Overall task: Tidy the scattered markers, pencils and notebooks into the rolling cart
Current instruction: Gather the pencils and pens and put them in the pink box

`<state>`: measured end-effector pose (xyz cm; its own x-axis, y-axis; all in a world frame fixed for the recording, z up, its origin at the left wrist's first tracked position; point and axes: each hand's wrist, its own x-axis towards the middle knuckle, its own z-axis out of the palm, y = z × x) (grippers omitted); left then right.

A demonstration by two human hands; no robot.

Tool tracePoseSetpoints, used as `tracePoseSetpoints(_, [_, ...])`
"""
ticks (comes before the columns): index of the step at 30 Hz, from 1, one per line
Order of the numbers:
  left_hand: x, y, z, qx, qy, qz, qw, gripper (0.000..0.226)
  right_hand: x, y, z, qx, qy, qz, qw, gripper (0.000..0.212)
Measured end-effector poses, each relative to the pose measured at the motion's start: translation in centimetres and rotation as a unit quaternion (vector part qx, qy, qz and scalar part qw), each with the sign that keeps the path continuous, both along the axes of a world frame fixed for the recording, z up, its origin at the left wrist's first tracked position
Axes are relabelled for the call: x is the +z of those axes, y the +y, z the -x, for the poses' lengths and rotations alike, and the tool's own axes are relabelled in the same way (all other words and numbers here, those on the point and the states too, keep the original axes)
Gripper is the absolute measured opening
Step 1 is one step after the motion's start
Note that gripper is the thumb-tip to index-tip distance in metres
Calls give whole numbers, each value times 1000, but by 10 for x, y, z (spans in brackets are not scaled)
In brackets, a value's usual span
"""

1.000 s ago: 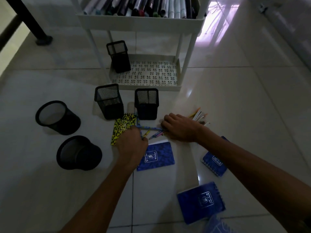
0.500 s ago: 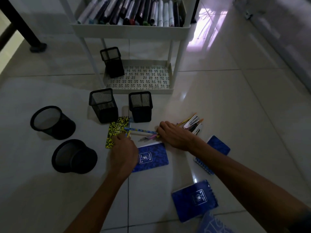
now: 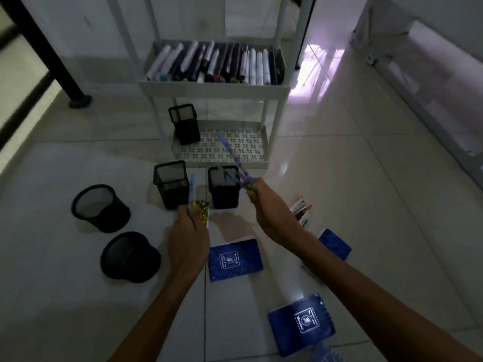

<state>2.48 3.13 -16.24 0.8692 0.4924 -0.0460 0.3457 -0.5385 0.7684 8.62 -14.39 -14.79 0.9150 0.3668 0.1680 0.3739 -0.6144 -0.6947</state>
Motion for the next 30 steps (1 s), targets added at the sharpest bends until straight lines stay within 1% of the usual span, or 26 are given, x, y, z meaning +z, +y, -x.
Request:
tracePoseSetpoints(4, [38, 8, -11, -12, -47, -27, 998, 33, 50, 15, -10, -34, -29, -102, 994, 31])
tracePoseSetpoints(6, [64, 11, -17, -24, -66, -42, 997, 32, 79, 21, -17, -35, -45, -120, 991, 33])
tracePoseSetpoints(10, [125, 20, -36, -31, -141, -51, 988, 30, 137, 35, -36, -45, -89, -144, 985, 24])
tracePoseSetpoints(12, [156, 27, -48, -33, -170, -61, 983, 28, 167, 42, -45, -56, -105, -155, 981, 23])
tracePoseSetpoints(16, [217, 45, -77, -73, -246, -120, 959, 25, 228, 52, -59, -51, -136, -188, 971, 24])
tracePoseSetpoints(19, [272, 58, -104, -118, -305, -150, 933, 25, 271, 54, -77, -79, -179, -212, 957, 19])
tracePoseSetpoints(21, [312, 63, -125, -125, -338, -187, 914, 27, 299, 54, -90, -103, -206, -209, 950, 20])
tracePoseSetpoints(23, [347, 67, -149, -131, -346, -223, 902, 29, 322, 51, -105, -107, -218, -212, 947, 20])
tracePoseSetpoints(26, [389, 70, -186, -154, -332, -299, 881, 28, 353, 46, -126, -84, -260, -154, 950, 19])
tracePoseSetpoints(28, [406, 71, -209, -169, -289, -363, 870, 28, 370, 44, -138, -87, -306, -73, 945, 18])
tracePoseSetpoints(29, [412, 70, -220, -176, -263, -397, 862, 29, 376, 42, -149, -85, -311, -66, 944, 17])
tracePoseSetpoints(30, [415, 68, -230, -183, -238, -429, 852, 31, 382, 42, -159, -96, -292, -84, 948, 17])
